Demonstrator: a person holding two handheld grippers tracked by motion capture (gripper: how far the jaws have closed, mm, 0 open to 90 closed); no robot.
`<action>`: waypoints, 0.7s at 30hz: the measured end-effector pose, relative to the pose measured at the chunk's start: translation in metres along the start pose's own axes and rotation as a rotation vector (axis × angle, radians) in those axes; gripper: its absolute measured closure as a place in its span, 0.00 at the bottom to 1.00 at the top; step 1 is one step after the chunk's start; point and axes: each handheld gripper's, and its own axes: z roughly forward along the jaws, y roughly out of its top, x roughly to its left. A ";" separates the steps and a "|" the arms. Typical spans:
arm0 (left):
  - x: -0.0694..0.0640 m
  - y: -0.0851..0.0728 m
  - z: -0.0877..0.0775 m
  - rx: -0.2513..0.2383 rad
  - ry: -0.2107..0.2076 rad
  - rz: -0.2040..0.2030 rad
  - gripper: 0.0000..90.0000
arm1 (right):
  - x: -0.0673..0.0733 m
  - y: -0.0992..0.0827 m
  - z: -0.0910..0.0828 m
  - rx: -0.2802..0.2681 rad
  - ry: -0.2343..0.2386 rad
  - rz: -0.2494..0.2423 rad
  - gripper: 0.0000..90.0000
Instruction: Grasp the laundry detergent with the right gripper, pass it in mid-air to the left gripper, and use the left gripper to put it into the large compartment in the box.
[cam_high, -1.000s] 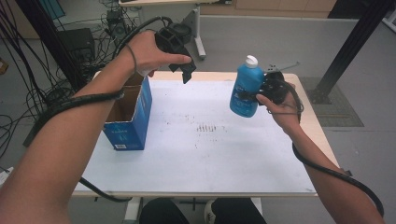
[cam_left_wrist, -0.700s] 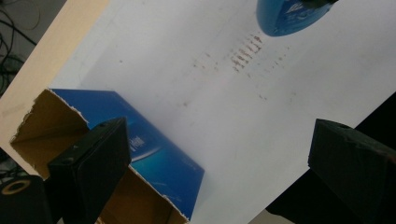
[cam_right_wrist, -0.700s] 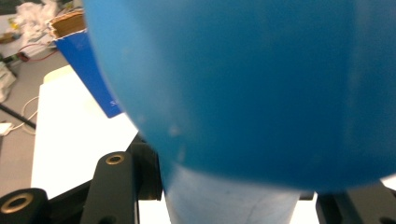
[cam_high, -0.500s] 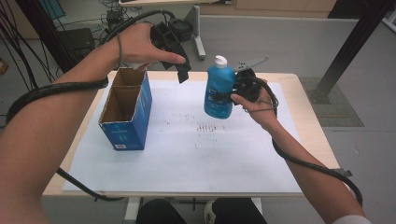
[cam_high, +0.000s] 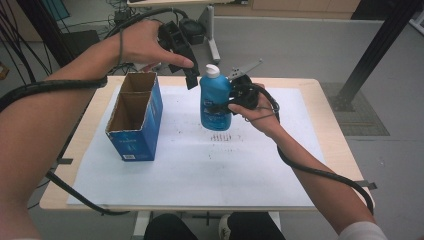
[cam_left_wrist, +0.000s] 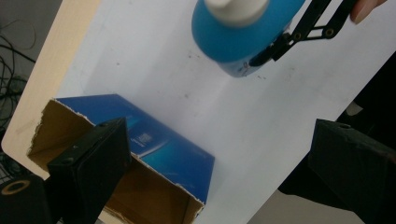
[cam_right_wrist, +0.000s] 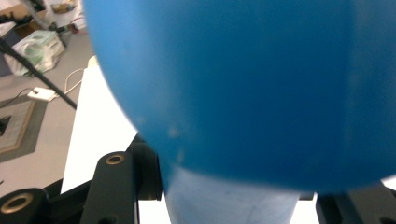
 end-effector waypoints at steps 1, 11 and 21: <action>0.000 0.000 0.000 0.002 0.002 0.010 0.07 | 0.001 0.001 0.002 0.000 0.006 -0.006 0.49; -0.004 0.000 0.002 0.006 -0.013 0.049 0.07 | 0.010 0.014 0.021 0.000 0.090 -0.057 0.49; -0.007 0.000 0.008 0.035 -0.035 0.091 0.07 | 0.018 0.019 0.034 -0.011 0.167 -0.095 0.49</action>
